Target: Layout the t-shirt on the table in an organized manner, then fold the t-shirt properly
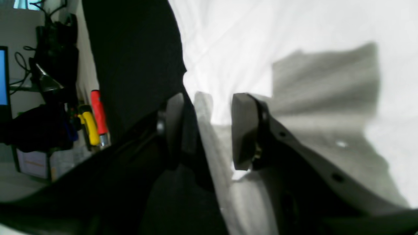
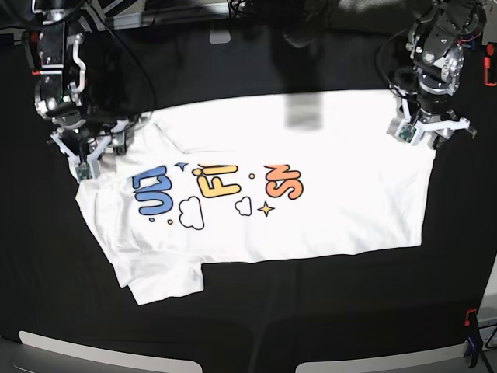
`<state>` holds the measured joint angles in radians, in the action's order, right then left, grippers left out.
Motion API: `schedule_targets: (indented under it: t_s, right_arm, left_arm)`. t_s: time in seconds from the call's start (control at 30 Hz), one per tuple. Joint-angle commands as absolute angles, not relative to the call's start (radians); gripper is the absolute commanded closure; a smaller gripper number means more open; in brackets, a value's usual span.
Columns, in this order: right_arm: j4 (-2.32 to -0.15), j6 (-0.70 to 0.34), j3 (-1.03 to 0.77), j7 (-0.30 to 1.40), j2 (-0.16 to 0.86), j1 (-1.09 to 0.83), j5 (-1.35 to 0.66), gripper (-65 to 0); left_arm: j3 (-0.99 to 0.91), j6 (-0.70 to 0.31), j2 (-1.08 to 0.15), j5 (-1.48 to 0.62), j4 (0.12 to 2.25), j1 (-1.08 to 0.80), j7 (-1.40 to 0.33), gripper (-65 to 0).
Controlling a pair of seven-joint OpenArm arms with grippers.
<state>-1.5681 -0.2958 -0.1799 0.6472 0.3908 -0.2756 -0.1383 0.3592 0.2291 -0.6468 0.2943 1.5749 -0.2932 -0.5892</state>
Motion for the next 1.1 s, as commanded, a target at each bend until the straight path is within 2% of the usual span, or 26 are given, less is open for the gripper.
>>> schedule_targets:
  t_s: [0.0, 0.27, 0.47, 0.67, 0.8, 1.07]
  right_arm:
    - [-1.584, -0.296, -0.188, 0.722, 0.416, -0.296, -0.105, -29.9]
    - [-1.650, -0.299, -0.310, 0.742, 0.432, -0.313, -0.105, -29.9]
    - [-1.754, -0.349, -0.433, 0.742, 0.432, -0.313, -0.117, -29.9]
    - [-1.822, -0.405, -0.458, 0.744, 0.432, -0.313, -0.260, -29.9]
    - [-1.822, -0.407, -0.458, 0.708, 0.432, -0.310, -0.319, -29.9]
    - [-1.822, -0.407, -0.458, 0.704, 0.431, -0.198, -0.353, -29.9]
  left_arm:
    - [0.352, 0.240, -0.668, 0.287, 1.563, -0.296, -0.638, -22.8]
    - [0.352, 0.240, -0.674, 0.288, 1.550, -0.296, -0.627, -22.8]
    - [0.352, 0.240, -0.674, 0.288, 1.550, -0.296, -0.627, -22.8]
    - [0.353, 0.240, -0.674, 0.288, 1.551, -0.296, -0.627, -22.8]
    - [0.352, 0.240, -0.674, 0.308, 1.552, -0.290, -0.636, -22.8]
    - [0.352, 0.240, -0.714, 0.384, 1.743, -0.211, -0.877, -22.8]
